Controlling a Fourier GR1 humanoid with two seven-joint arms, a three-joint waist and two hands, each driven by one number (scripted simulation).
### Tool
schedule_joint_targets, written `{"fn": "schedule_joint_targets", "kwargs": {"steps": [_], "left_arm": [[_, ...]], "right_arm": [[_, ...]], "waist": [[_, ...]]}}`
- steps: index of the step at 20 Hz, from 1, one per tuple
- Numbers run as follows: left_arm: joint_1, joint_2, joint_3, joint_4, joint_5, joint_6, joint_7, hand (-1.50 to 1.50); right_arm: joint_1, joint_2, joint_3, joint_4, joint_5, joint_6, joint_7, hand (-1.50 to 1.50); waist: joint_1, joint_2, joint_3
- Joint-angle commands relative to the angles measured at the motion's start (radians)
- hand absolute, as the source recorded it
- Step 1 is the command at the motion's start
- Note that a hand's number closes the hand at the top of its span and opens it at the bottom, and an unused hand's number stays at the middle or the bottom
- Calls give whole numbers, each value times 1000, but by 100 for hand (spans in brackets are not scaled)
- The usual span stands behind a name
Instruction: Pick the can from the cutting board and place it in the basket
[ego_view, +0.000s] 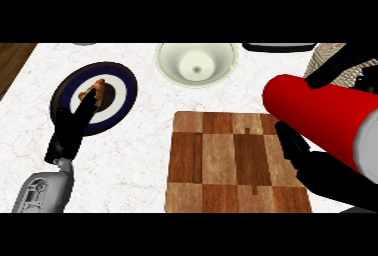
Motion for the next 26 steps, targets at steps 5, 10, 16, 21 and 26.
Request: {"fn": "schedule_joint_targets", "kwargs": {"steps": [5,10,16,21,26], "left_arm": [[14,-17,-14,-28,-11,14,12,0],[13,14,21,-1,7,-2,-21,0],[-24,29,28,-15,33,-37,23,0],[-9,32,35,24,30,-42,-12,0],[30,13,8,-36,19,-40,-1,0]], "right_arm": [[-163,-282,-122,208,-8,195,56,150],[-105,-480,-191,336,6,289,-86,150],[-55,-644,-255,539,57,260,-304,150],[17,-730,-328,665,72,172,-509,150],[99,-761,-332,793,76,91,-740,150]], "waist": [[-3,-1,0],[-11,5,1],[7,9,2],[7,8,2],[12,8,2]]}}
